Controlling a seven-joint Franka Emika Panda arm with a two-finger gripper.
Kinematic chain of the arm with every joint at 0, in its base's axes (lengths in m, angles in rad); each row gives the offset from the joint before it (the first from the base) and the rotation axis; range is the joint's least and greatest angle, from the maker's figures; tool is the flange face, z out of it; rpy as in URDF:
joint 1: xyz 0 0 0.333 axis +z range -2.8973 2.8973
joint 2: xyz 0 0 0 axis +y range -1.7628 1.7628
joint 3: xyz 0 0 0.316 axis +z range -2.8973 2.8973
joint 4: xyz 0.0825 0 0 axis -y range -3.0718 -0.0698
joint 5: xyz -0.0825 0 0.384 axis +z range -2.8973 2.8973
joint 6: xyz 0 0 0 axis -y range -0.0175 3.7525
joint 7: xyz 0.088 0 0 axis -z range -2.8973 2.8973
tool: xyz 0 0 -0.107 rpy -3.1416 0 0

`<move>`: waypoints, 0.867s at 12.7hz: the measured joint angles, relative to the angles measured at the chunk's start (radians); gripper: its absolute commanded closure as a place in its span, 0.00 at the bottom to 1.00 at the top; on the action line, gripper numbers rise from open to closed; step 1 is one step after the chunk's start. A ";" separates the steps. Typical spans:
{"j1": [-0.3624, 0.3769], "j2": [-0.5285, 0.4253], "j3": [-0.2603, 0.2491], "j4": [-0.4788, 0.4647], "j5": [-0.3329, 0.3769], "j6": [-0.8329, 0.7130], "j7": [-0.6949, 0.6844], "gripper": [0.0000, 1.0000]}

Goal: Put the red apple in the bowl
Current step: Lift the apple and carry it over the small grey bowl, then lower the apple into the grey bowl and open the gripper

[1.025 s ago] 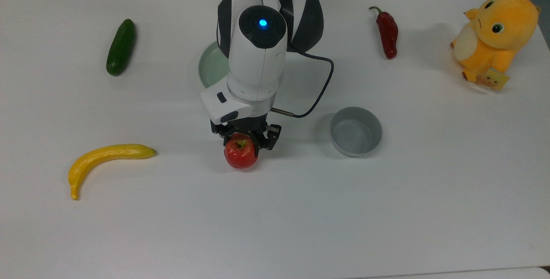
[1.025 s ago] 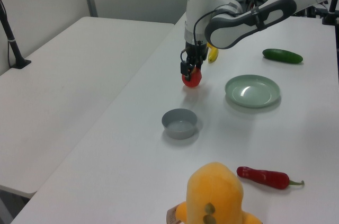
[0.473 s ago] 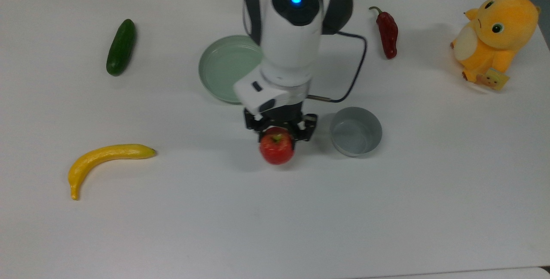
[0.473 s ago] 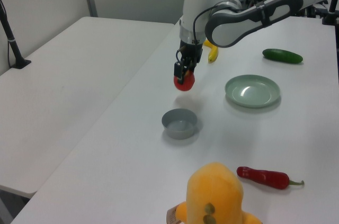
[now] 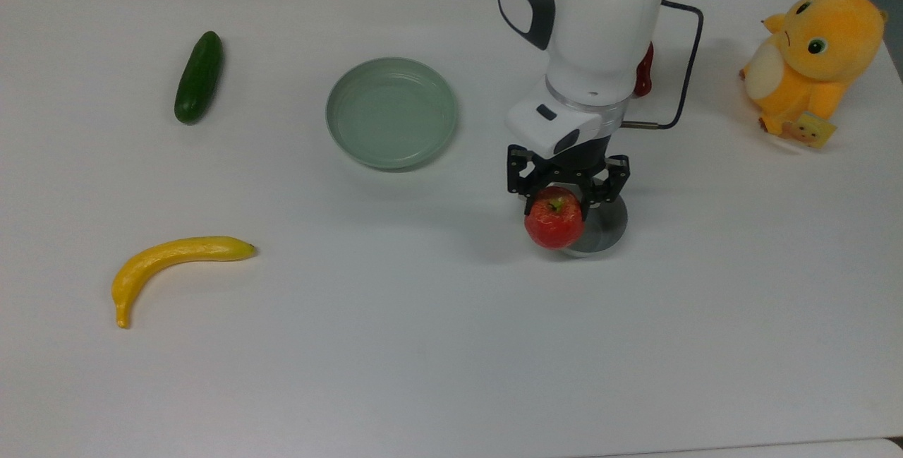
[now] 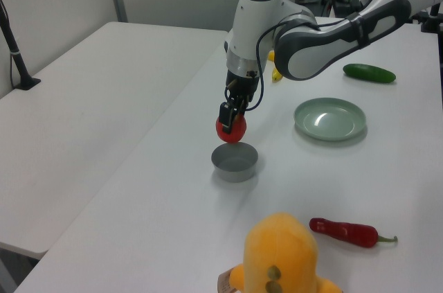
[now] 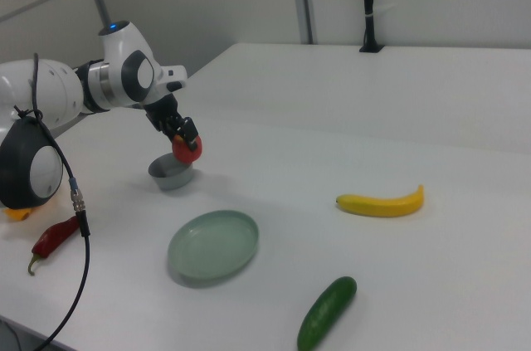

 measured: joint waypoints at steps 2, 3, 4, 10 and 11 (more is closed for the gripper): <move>-0.001 -0.003 0.029 0.000 -0.025 0.000 0.006 0.73; -0.001 -0.003 0.048 0.000 -0.048 0.000 0.022 0.63; 0.000 -0.003 0.056 -0.001 -0.062 0.000 0.026 0.34; 0.019 0.006 0.070 -0.004 -0.075 0.000 0.037 0.00; 0.019 0.006 0.070 -0.004 -0.075 0.000 0.037 0.00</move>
